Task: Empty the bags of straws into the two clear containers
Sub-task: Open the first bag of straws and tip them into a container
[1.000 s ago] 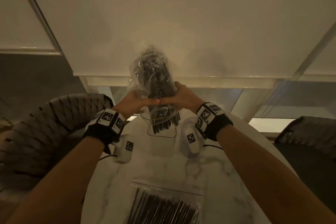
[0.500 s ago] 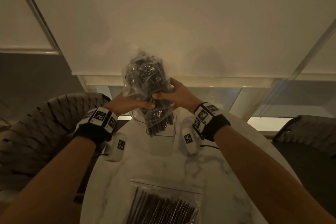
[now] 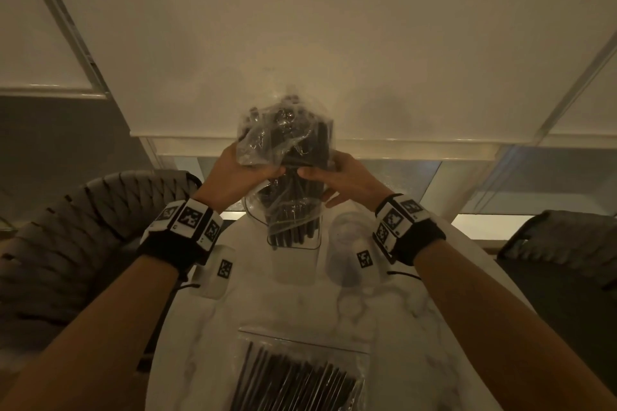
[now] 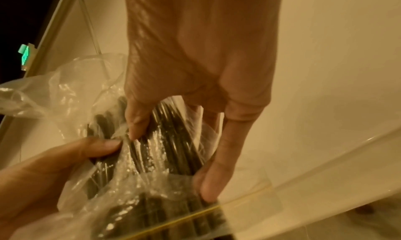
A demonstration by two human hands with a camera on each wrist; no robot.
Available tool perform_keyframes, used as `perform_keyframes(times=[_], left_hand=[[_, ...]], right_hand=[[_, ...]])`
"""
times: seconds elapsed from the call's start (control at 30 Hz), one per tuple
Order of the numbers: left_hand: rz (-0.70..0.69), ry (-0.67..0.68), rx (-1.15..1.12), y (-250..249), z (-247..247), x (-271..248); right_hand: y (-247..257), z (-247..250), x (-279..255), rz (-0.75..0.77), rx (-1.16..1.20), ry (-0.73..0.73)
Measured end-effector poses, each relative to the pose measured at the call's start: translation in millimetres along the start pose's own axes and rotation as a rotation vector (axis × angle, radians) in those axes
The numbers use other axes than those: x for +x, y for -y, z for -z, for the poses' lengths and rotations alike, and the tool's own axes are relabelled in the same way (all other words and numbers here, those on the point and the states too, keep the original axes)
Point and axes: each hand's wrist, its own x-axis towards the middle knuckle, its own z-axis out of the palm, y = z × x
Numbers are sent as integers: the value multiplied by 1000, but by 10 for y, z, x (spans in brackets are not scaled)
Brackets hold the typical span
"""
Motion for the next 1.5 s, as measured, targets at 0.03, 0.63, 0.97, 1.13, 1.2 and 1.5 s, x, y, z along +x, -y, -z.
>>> perform_keyframes(times=[0.03,0.63,0.97,1.13,1.2,1.5], left_hand=[[-5,-9,-5,-36,-29,-18],[-74,56,-155,-249,-165,-60],[-127,-15,-11,-236,-4,-42],[-96,-41,-13,-210,-40,-55],[-52,-51,-39,-238,-78,-64],[-174,-39,37,-285,53,-97]], right_hand=[[11,-3,-15,-6,18,4],[168,155,-139,-5,-9,109],[81,228,-139,36,22,4],[81,162,-180,64,35,35],[97,154,-183,72,40,28],[31,316,-178,90,44,-52]])
